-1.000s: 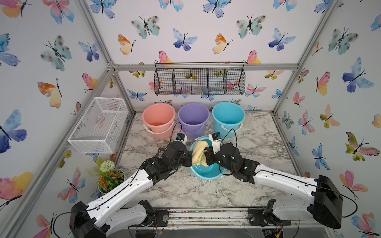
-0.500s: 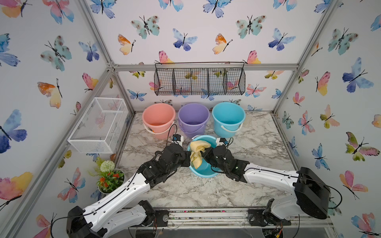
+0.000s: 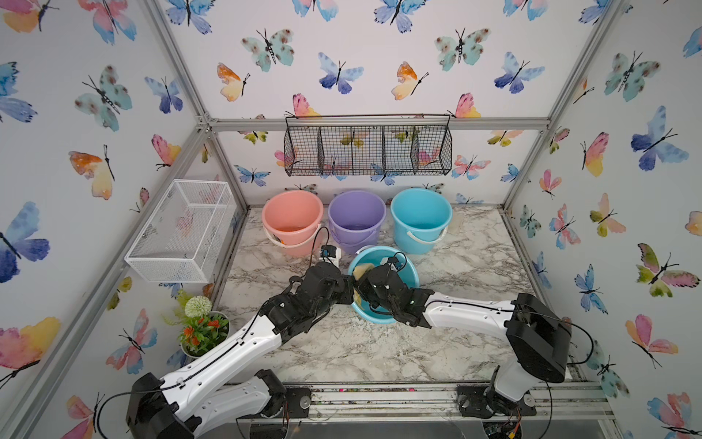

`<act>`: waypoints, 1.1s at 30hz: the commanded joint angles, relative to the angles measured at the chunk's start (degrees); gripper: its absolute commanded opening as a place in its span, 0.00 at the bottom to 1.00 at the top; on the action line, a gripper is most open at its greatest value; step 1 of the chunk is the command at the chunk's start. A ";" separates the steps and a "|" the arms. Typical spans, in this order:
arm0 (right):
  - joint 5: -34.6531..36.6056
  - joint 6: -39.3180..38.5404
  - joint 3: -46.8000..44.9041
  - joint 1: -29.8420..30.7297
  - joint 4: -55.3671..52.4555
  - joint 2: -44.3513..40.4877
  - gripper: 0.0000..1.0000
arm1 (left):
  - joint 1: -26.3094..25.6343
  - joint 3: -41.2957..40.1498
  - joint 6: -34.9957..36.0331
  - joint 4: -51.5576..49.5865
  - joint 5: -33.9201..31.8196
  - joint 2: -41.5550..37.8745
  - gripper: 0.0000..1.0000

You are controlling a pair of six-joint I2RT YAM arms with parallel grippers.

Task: Wipe the inside of the bucket with a cloth
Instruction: Wipe the dirt from the inside of the bucket.

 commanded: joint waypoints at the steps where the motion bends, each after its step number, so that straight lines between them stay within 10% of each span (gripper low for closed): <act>1: -0.36 1.27 -0.79 0.92 1.71 1.73 0.02 | -0.32 1.15 0.60 2.62 3.61 0.70 0.00; 20: -3.76 -3.81 6.95 -1.45 -7.03 17.13 0.02 | -0.32 1.58 1.08 1.30 4.62 0.07 0.00; 33: -1.77 -17.45 8.17 -1.52 -13.01 8.25 0.02 | -0.32 1.32 0.51 1.13 4.66 1.26 0.00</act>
